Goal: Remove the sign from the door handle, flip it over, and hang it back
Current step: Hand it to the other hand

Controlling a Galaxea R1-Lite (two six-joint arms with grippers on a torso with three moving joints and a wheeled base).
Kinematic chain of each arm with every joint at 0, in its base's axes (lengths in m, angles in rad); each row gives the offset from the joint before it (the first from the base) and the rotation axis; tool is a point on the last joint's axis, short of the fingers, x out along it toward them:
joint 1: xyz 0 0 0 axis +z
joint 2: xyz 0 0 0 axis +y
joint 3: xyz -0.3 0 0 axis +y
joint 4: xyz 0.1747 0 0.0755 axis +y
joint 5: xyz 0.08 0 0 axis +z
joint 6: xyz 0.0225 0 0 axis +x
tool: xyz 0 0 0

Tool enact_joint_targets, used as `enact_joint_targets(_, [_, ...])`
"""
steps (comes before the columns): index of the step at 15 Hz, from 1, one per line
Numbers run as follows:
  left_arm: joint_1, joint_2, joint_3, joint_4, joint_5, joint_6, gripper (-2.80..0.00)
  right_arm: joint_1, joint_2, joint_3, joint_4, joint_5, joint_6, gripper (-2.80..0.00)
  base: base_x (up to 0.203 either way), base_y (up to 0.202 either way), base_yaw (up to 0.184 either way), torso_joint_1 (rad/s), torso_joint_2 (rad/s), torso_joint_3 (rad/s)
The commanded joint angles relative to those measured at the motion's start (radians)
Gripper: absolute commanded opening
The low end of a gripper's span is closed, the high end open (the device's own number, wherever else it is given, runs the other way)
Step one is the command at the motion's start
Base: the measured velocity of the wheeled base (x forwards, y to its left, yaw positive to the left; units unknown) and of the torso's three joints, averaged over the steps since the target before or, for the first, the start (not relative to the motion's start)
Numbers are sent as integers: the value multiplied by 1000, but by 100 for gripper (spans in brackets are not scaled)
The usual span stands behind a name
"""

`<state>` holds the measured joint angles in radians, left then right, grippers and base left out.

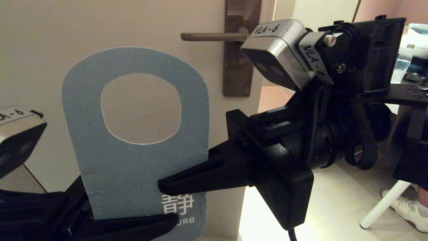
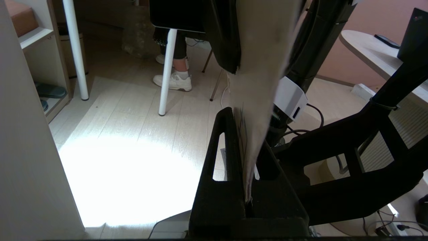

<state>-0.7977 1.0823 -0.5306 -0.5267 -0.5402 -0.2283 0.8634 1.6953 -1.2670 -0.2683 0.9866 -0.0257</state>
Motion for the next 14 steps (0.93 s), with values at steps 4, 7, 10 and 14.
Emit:
enact_joint_targets(4, [0,-2,0,-4,-4,-2,-280,0,0,5,-2,1,-27,0,0,0,0,0,0,0])
enact_joint_targets(7, [-1,-12,8,-4,-4,-2,-280,0,-2,5,-2,3,-25,0,0,0,0,0,0,0])
enact_joint_targets(10, [-1,-40,35,-5,-3,-2,-280,0,-5,3,-2,3,-28,0,0,0,0,0,0,0])
enact_joint_targets(14, [1,-67,60,-6,2,-5,-280,-1,-27,4,-1,0,-26,0,0,0,0,0,0,0])
